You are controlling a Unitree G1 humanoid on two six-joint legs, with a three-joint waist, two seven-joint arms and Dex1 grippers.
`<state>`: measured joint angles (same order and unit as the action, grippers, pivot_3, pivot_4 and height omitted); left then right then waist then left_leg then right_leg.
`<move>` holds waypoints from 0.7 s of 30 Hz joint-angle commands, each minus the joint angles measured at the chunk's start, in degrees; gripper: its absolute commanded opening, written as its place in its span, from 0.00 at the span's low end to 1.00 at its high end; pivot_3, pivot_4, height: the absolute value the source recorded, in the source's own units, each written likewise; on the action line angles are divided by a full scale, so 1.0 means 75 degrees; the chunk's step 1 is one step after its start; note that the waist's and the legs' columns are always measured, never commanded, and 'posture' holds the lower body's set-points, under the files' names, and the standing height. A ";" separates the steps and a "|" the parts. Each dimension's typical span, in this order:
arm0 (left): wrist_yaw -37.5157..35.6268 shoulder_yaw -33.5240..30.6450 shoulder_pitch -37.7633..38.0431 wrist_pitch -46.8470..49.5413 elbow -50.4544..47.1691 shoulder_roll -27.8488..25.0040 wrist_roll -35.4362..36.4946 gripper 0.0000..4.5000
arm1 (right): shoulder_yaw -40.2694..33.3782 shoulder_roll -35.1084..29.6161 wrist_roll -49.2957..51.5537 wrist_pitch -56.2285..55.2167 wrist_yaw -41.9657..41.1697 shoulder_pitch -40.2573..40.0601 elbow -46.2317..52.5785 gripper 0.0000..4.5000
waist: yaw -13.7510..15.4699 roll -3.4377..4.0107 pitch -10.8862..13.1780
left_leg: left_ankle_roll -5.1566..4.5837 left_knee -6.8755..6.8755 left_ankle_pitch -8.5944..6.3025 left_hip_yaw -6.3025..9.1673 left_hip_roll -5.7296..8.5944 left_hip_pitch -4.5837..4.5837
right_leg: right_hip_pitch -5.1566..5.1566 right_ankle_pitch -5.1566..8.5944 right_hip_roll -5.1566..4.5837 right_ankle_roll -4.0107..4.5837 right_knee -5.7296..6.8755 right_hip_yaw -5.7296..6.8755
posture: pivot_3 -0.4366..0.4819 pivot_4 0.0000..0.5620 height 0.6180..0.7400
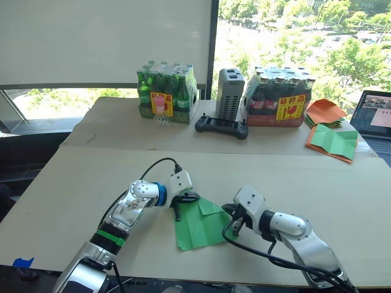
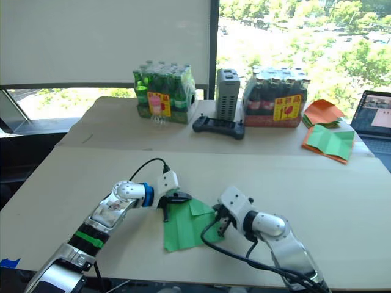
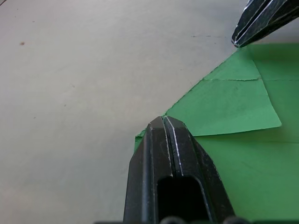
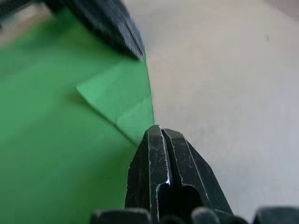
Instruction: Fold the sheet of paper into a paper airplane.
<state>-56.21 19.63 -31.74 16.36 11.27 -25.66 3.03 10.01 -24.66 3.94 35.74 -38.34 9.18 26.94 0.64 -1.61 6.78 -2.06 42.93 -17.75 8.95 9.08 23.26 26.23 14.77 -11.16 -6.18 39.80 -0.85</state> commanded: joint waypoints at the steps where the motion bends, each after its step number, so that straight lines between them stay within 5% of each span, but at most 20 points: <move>1: -0.0060 0.0135 0.0063 0.0073 0.0210 -0.0080 -0.0225 0.00 | -0.0093 0.0025 0.0410 -0.0352 -0.0137 0.0125 0.0342 0.01 | 0.0004 0.0000 0.0000 | 0.0000 0.0000 0.0000 0.0002 0.0000 -0.0001 | -0.0001 0.0000 0.0000 0.0000 0.0000 0.0003 | 0.48 0.27 0.47; 11: 0.0092 -0.0225 0.0252 0.0401 -0.0348 -0.0222 -0.0070 0.00 | 0.1237 0.0008 -0.0525 -0.1047 0.0159 0.0366 -0.1162 0.01 | -0.0035 0.0000 0.0000 | 0.0000 -0.0005 0.0000 0.0003 0.0000 0.0000 | 0.0004 0.0000 0.0001 0.0000 0.0000 0.0004 | 0.48 0.27 0.47; 18: 0.0599 -0.2093 0.0909 0.2531 -0.2066 -0.0305 0.1615 0.00 | 0.1485 -0.0111 -0.0753 -0.0970 0.0193 0.0291 -0.1315 0.01 | -0.0109 0.0003 0.0002 | 0.0002 -0.0011 0.0001 0.0009 -0.0001 0.0002 | 0.0012 0.0000 0.0005 0.0000 0.0006 0.0005 | 0.48 0.27 0.47; 21: 0.0998 -0.3360 0.1734 0.4160 -0.3142 -0.0320 0.2836 0.19 | 0.1554 -0.0071 -0.0795 -0.0939 0.0200 0.0318 -0.1340 0.00 | -0.0165 0.0005 0.0002 | 0.0002 -0.0012 0.0001 0.0009 -0.0001 -0.0002 | 0.0010 0.0000 0.0005 0.0000 0.0004 0.0004 | 0.48 0.27 0.47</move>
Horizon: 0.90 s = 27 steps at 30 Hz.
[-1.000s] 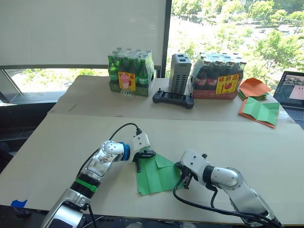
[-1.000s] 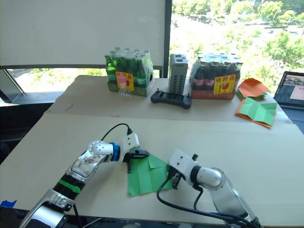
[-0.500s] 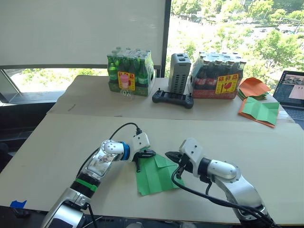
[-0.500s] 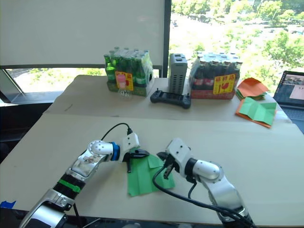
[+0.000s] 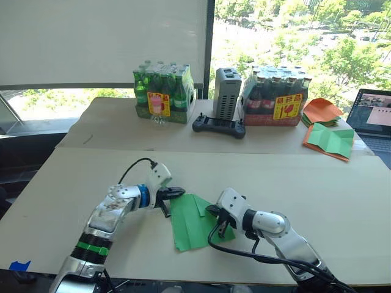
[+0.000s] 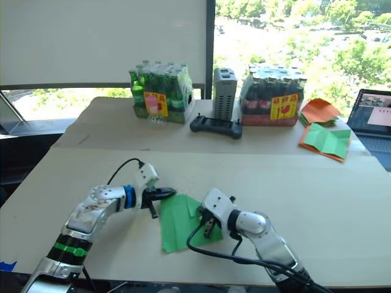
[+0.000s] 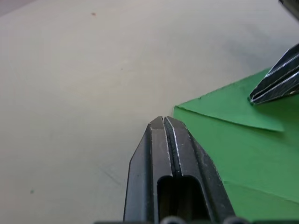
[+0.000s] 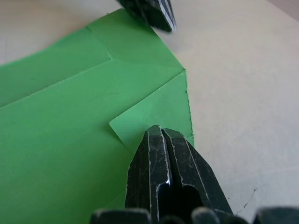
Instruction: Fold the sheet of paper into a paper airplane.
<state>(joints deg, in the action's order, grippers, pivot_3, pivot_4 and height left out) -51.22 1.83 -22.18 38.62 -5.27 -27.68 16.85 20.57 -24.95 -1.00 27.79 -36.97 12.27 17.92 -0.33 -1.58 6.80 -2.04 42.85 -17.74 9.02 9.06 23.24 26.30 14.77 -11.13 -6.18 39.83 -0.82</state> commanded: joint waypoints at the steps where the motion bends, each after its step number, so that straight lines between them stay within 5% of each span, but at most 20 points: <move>1: 0.0552 -0.1306 0.0664 0.1611 -0.1126 0.0018 0.1267 0.27 | 0.0161 -0.0011 -0.0128 0.0139 0.0024 -0.0081 -0.0149 0.00 | -0.0044 0.0002 0.0000 | 0.0000 -0.0004 0.0000 0.0000 0.0000 -0.0006 | -0.0002 0.0000 0.0000 0.0000 0.0000 -0.0001 | 0.48 0.27 0.47; 5: 0.1133 -0.2150 0.1266 0.2669 -0.1546 0.0223 0.2126 0.56 | 0.0170 0.0060 -0.0109 0.0163 0.0082 -0.0012 -0.0215 0.00 | -0.0030 0.0002 0.0001 | 0.0003 -0.0006 0.0001 0.0002 0.0000 -0.0010 | -0.0004 0.0000 0.0003 0.0001 0.0002 -0.0001 | 0.48 0.27 0.47; 18: 0.2898 -0.2951 0.1498 0.4184 -0.1530 0.1434 0.3641 0.56 | 0.0167 0.0121 -0.0105 0.0193 0.0133 0.0119 -0.0222 0.00 | 0.0024 0.0001 0.0001 | 0.0008 -0.0006 0.0002 -0.0003 -0.0002 -0.0012 | -0.0006 0.0001 0.0003 0.0003 0.0002 -0.0006 | 0.48 0.27 0.47; 26: 0.3266 -0.2846 0.1396 0.4260 -0.1481 0.1582 0.3950 0.56 | 0.0146 0.0159 -0.0106 0.0209 0.0173 0.0153 -0.0206 0.00 | 0.0048 0.0001 0.0001 | 0.0008 -0.0006 0.0002 -0.0005 -0.0001 -0.0011 | -0.0006 0.0001 0.0003 0.0003 0.0001 -0.0008 | 0.48 0.27 0.47; 27: 0.3293 -0.2833 0.1387 0.4244 -0.1474 0.1570 0.3979 0.43 | 0.0149 0.0159 -0.0110 0.0207 0.0175 0.0153 -0.0209 0.00 | 0.0052 0.0001 0.0001 | 0.0008 -0.0006 0.0002 -0.0005 -0.0001 -0.0010 | -0.0005 0.0001 0.0003 0.0003 0.0001 -0.0008 | 0.48 0.27 0.47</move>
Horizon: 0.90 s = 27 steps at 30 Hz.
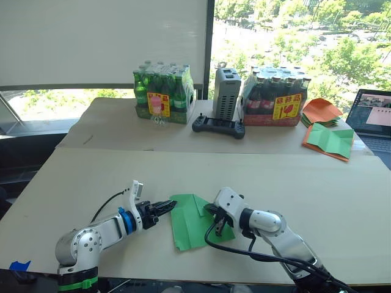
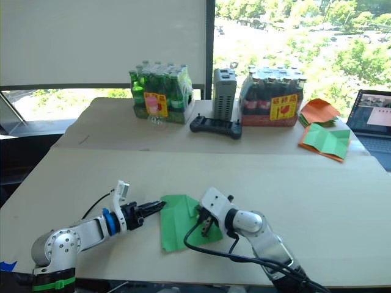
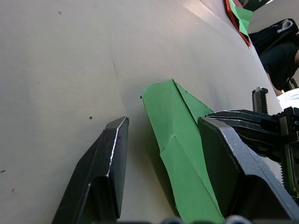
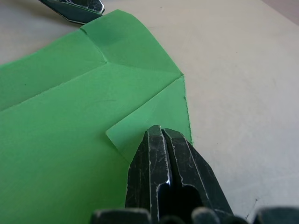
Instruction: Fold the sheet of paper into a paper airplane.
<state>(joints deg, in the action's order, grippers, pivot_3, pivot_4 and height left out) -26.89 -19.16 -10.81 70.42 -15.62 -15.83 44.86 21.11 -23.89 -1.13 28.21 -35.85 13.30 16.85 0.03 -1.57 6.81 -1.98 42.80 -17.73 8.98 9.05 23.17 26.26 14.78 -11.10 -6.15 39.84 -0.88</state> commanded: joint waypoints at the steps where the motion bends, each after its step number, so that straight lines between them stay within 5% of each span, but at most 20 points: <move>1: 0.0049 -0.0018 -0.0146 -0.0038 -0.0079 -0.0025 0.0274 0.37 | 0.0075 0.0023 -0.0092 0.0152 0.0031 0.0015 -0.0068 0.00 | 0.0004 0.0000 0.0000 | 0.0000 0.0000 0.0000 0.0000 0.0000 0.0000 | 0.0000 0.0000 0.0000 0.0000 0.0000 0.0000 | 0.48 0.27 0.47; 6: 0.0034 0.0133 -0.0243 -0.0109 -0.0091 -0.0115 0.0315 0.01 | 0.0112 0.0058 -0.0104 0.0186 0.0052 -0.0001 -0.0025 0.00 | 0.0008 0.0000 0.0000 | 0.0000 0.0000 0.0000 -0.0001 0.0000 0.0000 | 0.0000 0.0000 0.0000 0.0000 -0.0001 -0.0001 | 0.48 0.27 0.47; 12: -0.0188 0.0881 -0.0433 -0.0506 -0.0205 -0.0609 -0.0064 0.01 | 0.0124 0.0100 -0.0108 0.0286 0.0060 0.0021 0.0039 0.00 | 0.0019 0.0000 0.0000 | 0.0000 -0.0001 0.0000 -0.0002 0.0000 0.0001 | 0.0000 0.0000 0.0000 0.0000 -0.0001 -0.0001 | 0.48 0.27 0.47; 19: -0.1553 0.3099 -0.1188 -0.3152 0.0029 -0.2165 -0.2197 0.01 | 0.0196 0.0203 -0.0067 0.0476 0.0066 0.0093 0.0102 0.00 | 0.0040 0.0005 0.0003 | 0.0002 -0.0003 -0.0001 -0.0009 -0.0001 0.0004 | 0.0002 0.0000 -0.0001 0.0003 -0.0004 -0.0006 | 0.48 0.27 0.47; 27: -0.2571 0.3923 -0.1253 -0.4778 0.0272 -0.2439 -0.2997 0.01 | 0.0106 0.0386 -0.0050 0.0658 0.0254 0.0164 0.0067 0.00 | 0.0049 0.0011 0.0008 | -0.0002 -0.0010 -0.0003 -0.0004 0.0001 0.0009 | 0.0007 0.0000 0.0000 0.0002 -0.0015 -0.0002 | 0.48 0.27 0.47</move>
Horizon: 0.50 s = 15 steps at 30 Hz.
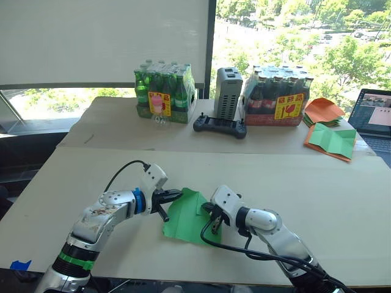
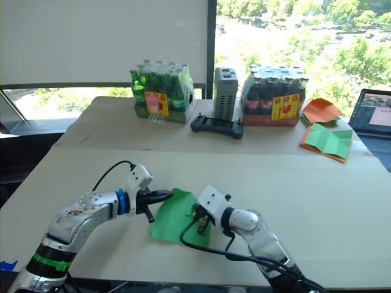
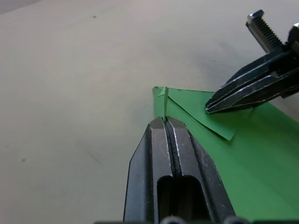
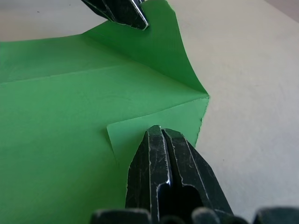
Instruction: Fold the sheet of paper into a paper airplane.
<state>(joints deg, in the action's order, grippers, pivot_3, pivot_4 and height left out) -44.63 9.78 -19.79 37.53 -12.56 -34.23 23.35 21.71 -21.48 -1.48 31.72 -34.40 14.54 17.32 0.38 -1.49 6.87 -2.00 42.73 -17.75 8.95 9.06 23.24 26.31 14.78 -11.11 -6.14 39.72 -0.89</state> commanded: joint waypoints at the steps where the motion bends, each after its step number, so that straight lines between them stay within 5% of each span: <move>1: -0.0283 0.0110 -0.0031 -0.0492 -0.0146 0.0035 -0.0157 0.01 | 0.0024 0.0076 -0.0008 0.0201 0.0073 0.0009 0.0002 0.00 | 0.0001 0.0000 0.0000 | 0.0000 0.0000 0.0000 0.0000 0.0000 0.0001 | 0.0000 0.0000 0.0000 0.0000 0.0000 0.0000 | 0.48 0.27 0.47; 15: -0.0798 0.0454 0.0281 -0.0821 -0.0042 -0.0150 -0.0695 0.01 | -0.0543 0.0573 0.0400 0.0278 0.0333 0.0493 -0.0128 0.00 | 0.0003 0.0017 0.0030 | -0.0001 0.0000 0.0000 0.0001 0.0001 0.0008 | 0.0008 0.0000 0.0001 0.0000 0.0001 0.0002 | 0.48 0.27 0.47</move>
<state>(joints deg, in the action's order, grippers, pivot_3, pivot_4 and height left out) -50.27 13.52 -17.26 32.64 -12.43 -35.03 18.62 18.86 -17.74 0.64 34.30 -32.08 17.47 15.38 0.40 -1.36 7.09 -2.00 42.73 -17.75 8.97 9.07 23.30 26.37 14.78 -11.10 -6.14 39.73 -0.87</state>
